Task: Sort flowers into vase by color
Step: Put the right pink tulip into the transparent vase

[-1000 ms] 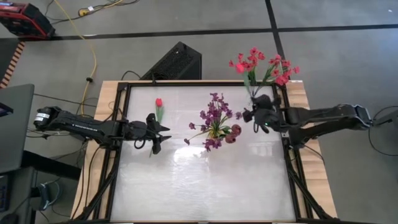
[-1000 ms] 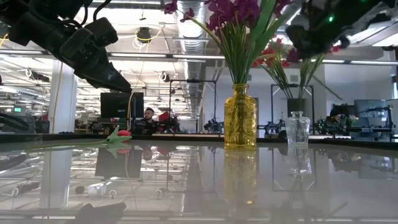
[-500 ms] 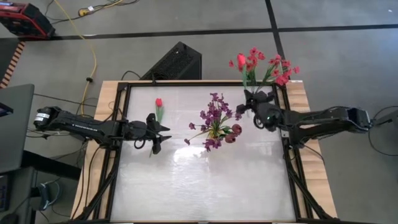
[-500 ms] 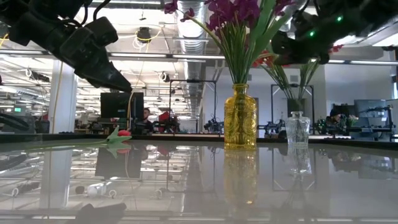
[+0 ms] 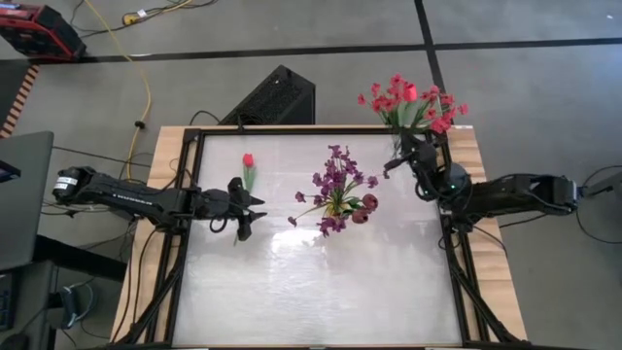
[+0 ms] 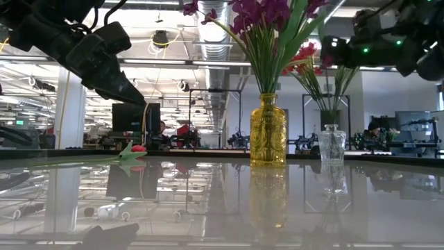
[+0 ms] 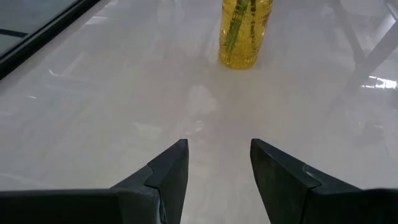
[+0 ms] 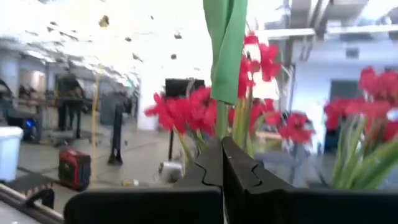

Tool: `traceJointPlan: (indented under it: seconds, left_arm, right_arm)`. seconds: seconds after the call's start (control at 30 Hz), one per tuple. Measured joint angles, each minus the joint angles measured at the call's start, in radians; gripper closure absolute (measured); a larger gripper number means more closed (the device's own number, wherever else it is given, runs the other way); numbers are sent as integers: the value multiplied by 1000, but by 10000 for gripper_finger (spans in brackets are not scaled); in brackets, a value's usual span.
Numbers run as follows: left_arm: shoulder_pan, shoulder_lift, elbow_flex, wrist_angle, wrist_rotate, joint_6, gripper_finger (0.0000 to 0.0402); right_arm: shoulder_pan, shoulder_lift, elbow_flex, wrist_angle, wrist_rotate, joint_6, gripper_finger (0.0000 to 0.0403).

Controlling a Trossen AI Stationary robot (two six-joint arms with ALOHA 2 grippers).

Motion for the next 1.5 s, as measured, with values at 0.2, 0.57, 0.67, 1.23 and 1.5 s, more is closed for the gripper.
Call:
traceJointPlan:
  seconds: [0.2, 0.57, 0.67, 1.23, 1.5]
  left_arm:
    - [19, 0, 0, 38, 3, -3, 239]
    - [25, 0, 0, 36, 7, -37, 239]
    - [25, 0, 0, 35, 4, -37, 239]
    - [67, 0, 0, 36, 5, -14, 239]
    - [79, 0, 0, 35, 6, -6, 239]
  right_arm:
    - [-78, 61, -14, 97, -95, -31, 385]
    - [-178, 220, -12, 202, -141, -10, 385]
    - [-179, 246, -12, 202, -141, 16, 385]
    - [-169, 241, -13, 202, -103, -40, 386]
    - [-169, 231, -35, 194, -52, -19, 386]
